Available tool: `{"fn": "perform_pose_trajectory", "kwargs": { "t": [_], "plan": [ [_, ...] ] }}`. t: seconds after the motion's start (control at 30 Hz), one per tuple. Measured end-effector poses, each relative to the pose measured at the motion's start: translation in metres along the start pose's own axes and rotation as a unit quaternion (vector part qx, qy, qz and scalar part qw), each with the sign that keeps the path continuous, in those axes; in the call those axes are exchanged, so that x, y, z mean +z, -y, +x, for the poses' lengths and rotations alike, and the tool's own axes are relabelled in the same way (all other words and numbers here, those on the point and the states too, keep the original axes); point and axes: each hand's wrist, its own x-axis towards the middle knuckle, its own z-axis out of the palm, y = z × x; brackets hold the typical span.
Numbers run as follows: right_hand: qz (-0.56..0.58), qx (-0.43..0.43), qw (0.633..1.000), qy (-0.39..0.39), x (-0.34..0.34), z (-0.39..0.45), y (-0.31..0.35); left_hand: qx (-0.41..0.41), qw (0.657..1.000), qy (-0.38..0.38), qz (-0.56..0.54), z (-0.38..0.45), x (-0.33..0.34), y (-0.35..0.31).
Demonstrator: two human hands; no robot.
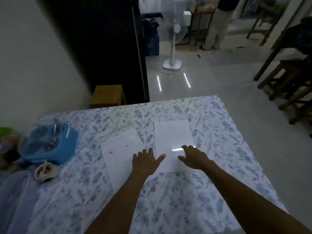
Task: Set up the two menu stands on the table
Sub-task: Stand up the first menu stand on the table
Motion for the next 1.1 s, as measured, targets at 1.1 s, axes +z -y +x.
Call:
{"fn": "perform_pose_trajectory", "kwargs": {
  "t": [1.1],
  "plan": [
    [0.377,0.133,0.913,-0.085,-0.016,-0.033,-0.051,-0.015,0.937,0.008,-0.348,-0.006,0.025,-0.002]
  ]
}}
